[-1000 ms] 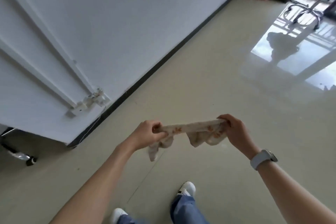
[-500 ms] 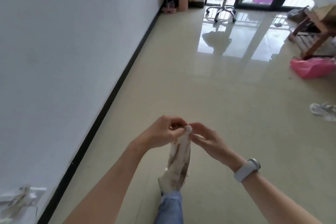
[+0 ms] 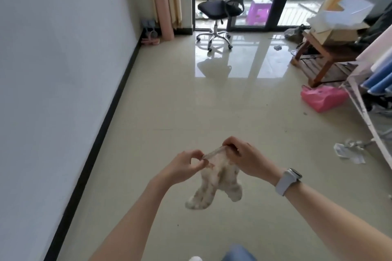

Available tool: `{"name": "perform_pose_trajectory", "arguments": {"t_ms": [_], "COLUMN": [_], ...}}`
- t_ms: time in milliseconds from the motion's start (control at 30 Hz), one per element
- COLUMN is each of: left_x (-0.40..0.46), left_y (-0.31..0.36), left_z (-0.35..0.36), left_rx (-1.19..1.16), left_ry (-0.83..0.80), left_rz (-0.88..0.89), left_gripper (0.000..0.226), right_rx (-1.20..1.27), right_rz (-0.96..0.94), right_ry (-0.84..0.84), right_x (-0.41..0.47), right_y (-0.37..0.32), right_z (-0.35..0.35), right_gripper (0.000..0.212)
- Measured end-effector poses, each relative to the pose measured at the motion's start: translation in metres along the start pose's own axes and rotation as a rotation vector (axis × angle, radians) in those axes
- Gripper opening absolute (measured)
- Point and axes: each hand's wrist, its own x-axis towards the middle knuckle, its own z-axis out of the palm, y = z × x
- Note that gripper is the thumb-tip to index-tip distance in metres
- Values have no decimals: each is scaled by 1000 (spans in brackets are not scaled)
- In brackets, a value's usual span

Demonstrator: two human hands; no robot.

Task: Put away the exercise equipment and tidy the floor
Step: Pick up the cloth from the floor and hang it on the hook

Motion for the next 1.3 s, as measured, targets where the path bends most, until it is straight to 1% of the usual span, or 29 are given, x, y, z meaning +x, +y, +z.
{"name": "perform_pose_trajectory", "arguments": {"t_ms": [133, 233, 300, 400, 467, 567, 667, 733, 800, 867, 933, 967, 1000, 1033, 1067, 1133, 1200, 1267, 1300], "left_x": [121, 218, 283, 371, 423, 484, 543, 588, 636, 688, 734, 759, 781, 803, 823, 866, 912, 960, 985], "left_y": [25, 52, 73, 106, 122, 128, 117, 102, 85, 66, 57, 52, 46, 40, 33, 18, 0, -13, -20], "left_z": [-44, -77, -99, -134, -165, -221, -280, -317, -354, -396, -438, -462, -484, -506, -526, -563, -595, -623, -638], "left_rx": [-98, -135, -137, -142, -157, -272, -393, -441, -467, -483, -470, -452, -431, -415, -403, -354, -252, -178, -153], "left_ry": [69, 167, 236, 322, 370, 488, 605, 673, 717, 744, 733, 733, 742, 752, 755, 731, 686, 669, 673], "left_rz": [37, 130, 178, 205, 209, 172, 136, 121, 114, 109, 93, 84, 65, 43, 20, -32, -86, -122, -140], "left_gripper": [22, 24, 22, 14, 14, 16, 17, 18, 18, 21, 21, 20, 20, 20, 19, 19, 20, 22, 22], "right_rx": [-15, -36, 13, -2, -20, 80, 266, 355, 330, 240, 221, 238, 257, 275, 312, 415, 473, 463, 431], "right_rz": [2, -35, -49, -55, -37, -20, -77, -117, -155, -184, -159, -142, -126, -104, -81, -48, -51, -92, -132], "right_ry": [85, 145, 145, 16, -76, -152, -152, -157, -216, -334, -395, -373, -312, -224, -123, 81, 244, 322, 323], "right_x": [93, 181, 245, 339, 398, 482, 577, 644, 709, 779, 845, 883, 919, 954, 987, 1048, 1110, 1173, 1205], "right_y": [48, 87, 112, 138, 148, 153, 143, 132, 122, 111, 103, 100, 97, 93, 90, 87, 87, 84, 81], "right_z": [-61, -101, -127, -163, -182, -204, -219, -225, -227, -230, -240, -249, -258, -271, -284, -310, -333, -350, -358], "right_gripper": [18, 19, 18, 16, 14, 25, 19, 23, 28, 30, 28, 25, 19, 11, 10, 15, 13, 12, 16]}}
